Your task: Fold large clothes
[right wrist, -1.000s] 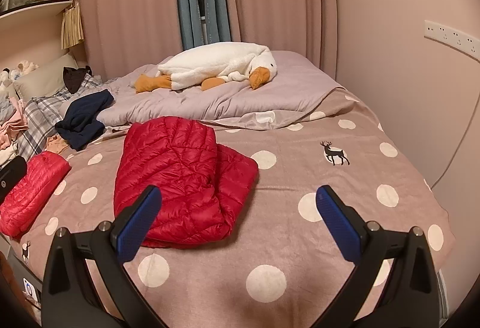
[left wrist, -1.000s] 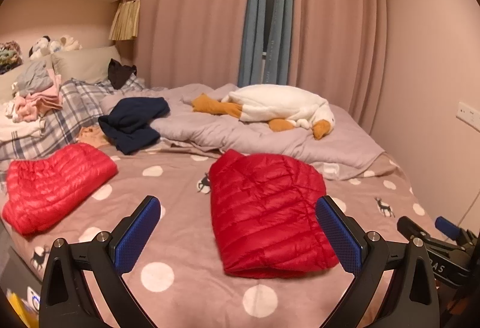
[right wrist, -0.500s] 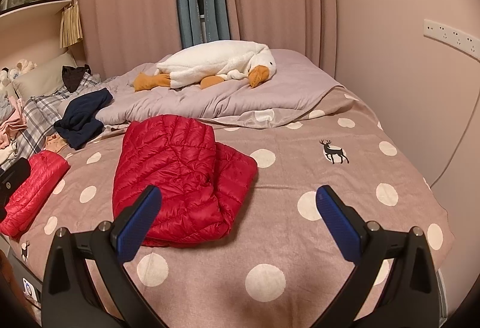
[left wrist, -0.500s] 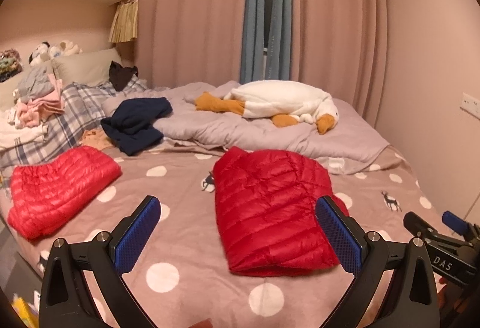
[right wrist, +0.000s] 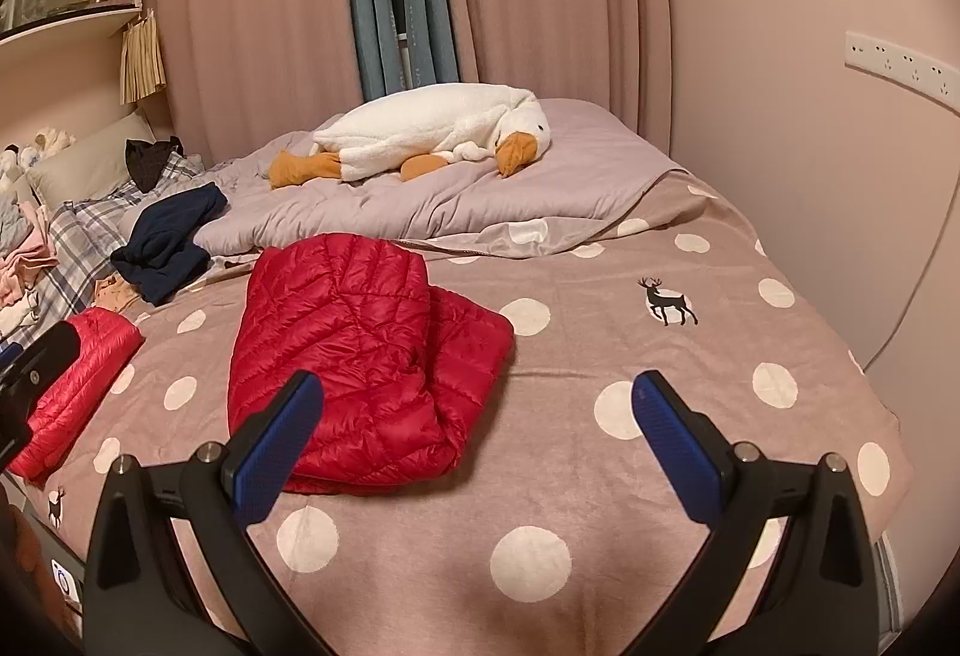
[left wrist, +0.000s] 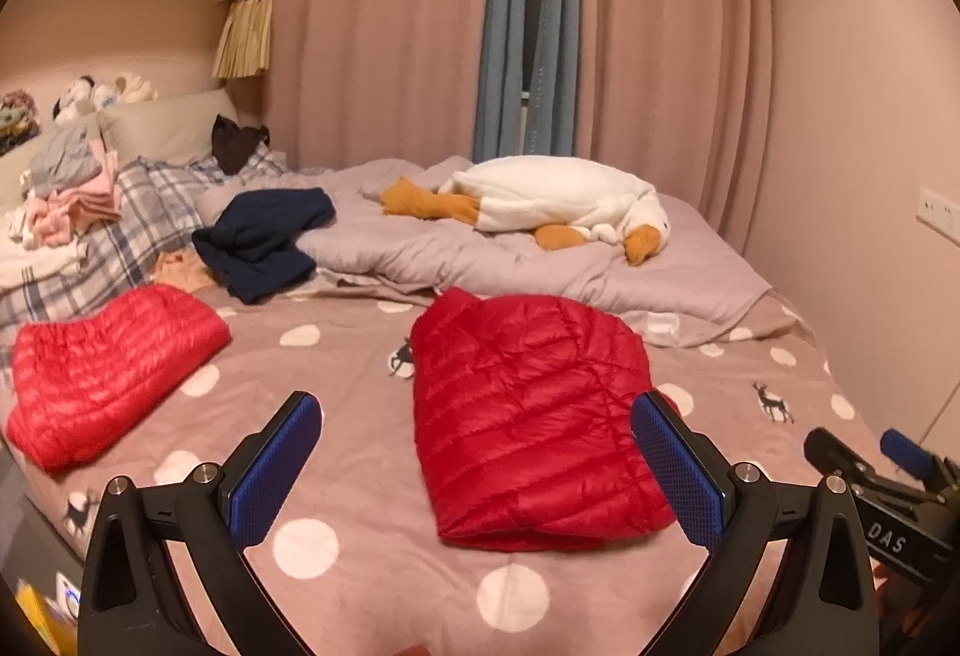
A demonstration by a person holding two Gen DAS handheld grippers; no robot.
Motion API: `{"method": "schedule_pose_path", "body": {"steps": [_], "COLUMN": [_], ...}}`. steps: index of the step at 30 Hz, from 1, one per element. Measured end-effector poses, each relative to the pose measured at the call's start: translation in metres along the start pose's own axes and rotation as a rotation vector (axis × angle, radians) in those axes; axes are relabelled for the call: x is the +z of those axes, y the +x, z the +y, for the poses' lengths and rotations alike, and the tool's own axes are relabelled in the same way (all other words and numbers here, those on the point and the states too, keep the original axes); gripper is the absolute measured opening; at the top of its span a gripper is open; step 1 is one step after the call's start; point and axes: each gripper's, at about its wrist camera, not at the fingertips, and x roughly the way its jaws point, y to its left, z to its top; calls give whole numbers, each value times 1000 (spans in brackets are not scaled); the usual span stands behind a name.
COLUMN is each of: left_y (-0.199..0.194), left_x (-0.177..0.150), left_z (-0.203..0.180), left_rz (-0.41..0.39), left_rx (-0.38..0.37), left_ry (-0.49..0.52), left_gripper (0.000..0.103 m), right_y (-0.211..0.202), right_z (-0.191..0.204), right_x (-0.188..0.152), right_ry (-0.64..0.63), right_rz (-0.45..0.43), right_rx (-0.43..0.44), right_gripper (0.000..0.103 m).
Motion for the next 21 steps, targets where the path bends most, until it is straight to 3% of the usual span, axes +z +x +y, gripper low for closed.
{"method": "schedule_pose_path", "body": {"steps": [10,21], "left_y": [3,7], "left_x": [-1,-2], "left_z": [-3,-1], "left_rz": [1,15], "left_rx": [-5,20], "left_ry": [7,20], "left_gripper": [102,102], "right_y": [3,-9], "right_z": [-7,13], "right_x": [1,3], "right_ry": [22,-48], "right_rz": [7,-82], "right_rx": [-19,-69], "right_gripper": [103,103]}}
